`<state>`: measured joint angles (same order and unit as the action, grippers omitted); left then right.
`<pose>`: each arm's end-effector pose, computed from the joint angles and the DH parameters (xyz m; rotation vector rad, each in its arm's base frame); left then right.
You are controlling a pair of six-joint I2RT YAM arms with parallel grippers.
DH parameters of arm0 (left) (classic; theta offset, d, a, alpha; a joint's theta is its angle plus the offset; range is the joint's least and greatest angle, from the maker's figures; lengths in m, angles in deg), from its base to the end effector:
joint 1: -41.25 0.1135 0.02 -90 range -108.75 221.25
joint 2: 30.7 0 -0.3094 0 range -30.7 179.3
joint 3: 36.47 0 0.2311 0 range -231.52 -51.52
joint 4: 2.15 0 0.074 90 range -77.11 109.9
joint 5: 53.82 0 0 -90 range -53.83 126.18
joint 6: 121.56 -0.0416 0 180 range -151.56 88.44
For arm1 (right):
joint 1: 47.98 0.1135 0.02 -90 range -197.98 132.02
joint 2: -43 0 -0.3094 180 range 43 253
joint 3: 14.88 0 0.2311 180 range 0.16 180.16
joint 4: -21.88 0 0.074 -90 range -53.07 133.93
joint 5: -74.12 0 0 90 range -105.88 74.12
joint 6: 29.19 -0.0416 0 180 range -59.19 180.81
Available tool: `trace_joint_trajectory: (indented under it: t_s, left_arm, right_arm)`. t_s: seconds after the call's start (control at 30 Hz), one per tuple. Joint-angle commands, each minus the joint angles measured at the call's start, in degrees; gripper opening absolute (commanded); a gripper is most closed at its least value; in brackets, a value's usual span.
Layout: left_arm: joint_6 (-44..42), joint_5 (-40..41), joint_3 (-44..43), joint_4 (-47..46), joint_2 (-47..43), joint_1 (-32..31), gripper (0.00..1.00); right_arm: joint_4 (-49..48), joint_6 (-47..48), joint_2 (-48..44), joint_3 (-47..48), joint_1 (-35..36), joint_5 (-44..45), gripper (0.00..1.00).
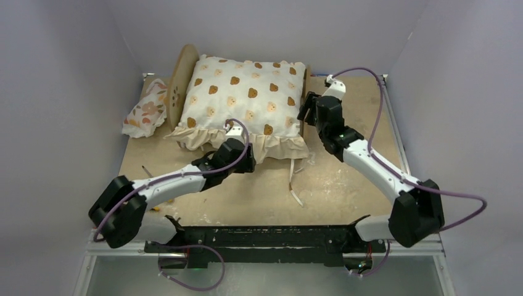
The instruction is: Set up the pet bed
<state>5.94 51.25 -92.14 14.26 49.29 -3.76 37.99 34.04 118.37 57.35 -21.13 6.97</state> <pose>0.1938 -0.1786 0.2485 0.0114 2.2953 -0.4650 0.2559 0.1114 0.3632 0.2668 1.8689 0.2614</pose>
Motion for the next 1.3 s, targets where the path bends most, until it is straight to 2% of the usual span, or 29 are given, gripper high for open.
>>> trace_joint_trajectory:
  t_s: [0.0,0.07,0.17,0.3,0.4,0.53,0.6,0.63,0.77,0.83,0.9,0.97,1.07,1.27]
  left_arm:
    - [0.0,-1.8,0.1,6.2,-8.4,2.9,0.56]
    - [-0.2,-0.5,-0.3,8.3,-11.7,3.5,0.6]
    - [0.0,1.9,-0.8,10.7,-14.8,4.4,0.64]
    - [2.3,5.3,-0.9,12.7,-17.6,5.0,0.68]
    - [4.0,8.6,-0.1,13.2,-18.9,5.2,0.67]
    - [7.5,15.1,3.1,12.7,-21.0,5.4,0.64]
    - [9.4,18.4,4.8,13.1,-22.0,5.6,0.64]
    - [10.2,19.8,5.7,13.4,-22.5,5.6,0.64]
    - [13.3,24.1,7.4,17.0,-24.6,6.0,0.64]
    - [15.0,26.0,7.6,19.7,-26.0,6.1,0.64]
    - [16.0,27.2,7.5,21.8,-27.3,6.1,0.64]
    - [17.0,28.5,6.9,24.6,-27.7,6.1,0.66]
    - [20.1,29.5,6.2,28.8,-27.7,6.1,0.68]
    - [25.1,31.2,8.7,30.4,-27.1,6.1,0.68]
  right_arm:
    - [-1.1,1.4,7.0,6.1,-0.7,6.6,0.69]
    - [0.6,1.4,10.0,7.8,-0.7,6.7,0.67]
    - [3.7,0.1,14.3,10.4,-0.8,7.6,0.58]
    - [8.6,-2.5,15.9,10.4,-0.5,10.0,0.28]
    - [13.0,-5.9,14.5,8.4,1.5,11.4,0.1]
    - [20.1,-13.9,8.4,4.3,10.8,15.0,0.05]
    - [22.5,-18.3,4.3,1.7,15.5,14.2,0.08]
    - [22.8,-19.2,1.8,0.4,17.2,12.8,0.13]
    - [23.7,-19.5,-8.0,-3.0,20.3,7.5,0.41]
    - [24.7,-14.3,-11.1,-0.9,19.5,6.9,0.56]
    - [24.3,-6.7,-11.0,4.2,15.7,8.3,0.61]
    - [22.2,1.4,-8.2,11.0,7.4,1.3,0.63]
    - [17.7,8.6,-0.2,18.2,-3.5,-6.9,0.66]
    - [15.6,15.6,22.9,37.0,-12.3,-15.9,0.68]
